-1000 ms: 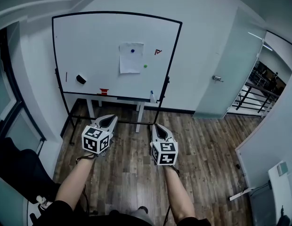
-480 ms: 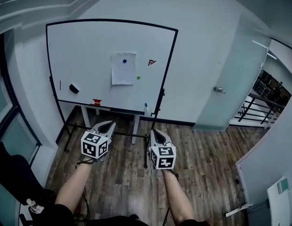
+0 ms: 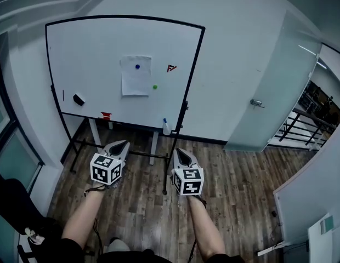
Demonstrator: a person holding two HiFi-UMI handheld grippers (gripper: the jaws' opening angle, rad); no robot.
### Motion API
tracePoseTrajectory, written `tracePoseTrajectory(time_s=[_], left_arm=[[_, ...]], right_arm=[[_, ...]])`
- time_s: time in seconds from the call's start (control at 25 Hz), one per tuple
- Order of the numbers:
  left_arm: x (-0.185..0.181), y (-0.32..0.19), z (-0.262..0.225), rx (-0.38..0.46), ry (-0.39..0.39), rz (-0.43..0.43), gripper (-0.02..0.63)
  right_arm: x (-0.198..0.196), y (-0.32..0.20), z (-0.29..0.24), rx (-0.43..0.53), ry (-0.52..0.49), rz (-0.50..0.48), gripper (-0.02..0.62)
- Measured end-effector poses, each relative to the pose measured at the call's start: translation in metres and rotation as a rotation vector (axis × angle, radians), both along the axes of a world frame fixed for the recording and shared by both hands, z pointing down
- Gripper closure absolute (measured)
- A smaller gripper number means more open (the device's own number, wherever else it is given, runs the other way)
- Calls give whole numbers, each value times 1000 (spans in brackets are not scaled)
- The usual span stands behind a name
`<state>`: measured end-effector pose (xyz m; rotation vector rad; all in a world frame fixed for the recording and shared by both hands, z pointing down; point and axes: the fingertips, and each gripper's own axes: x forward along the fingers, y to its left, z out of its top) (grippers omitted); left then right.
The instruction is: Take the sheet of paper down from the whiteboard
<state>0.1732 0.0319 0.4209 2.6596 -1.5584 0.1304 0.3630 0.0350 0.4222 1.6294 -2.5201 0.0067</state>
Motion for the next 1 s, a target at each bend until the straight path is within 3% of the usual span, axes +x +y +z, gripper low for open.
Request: tracePoseTrajectory(time_s=[0.44,1.0], left_arm=[[-42,-90,13,-9,-21,34,584],[-153,-202,-2,9,-13,72,584]], right_arm=[[-46,-86,12,-11,1,13,569],[-160,-191,-2,4,-12,48,569]])
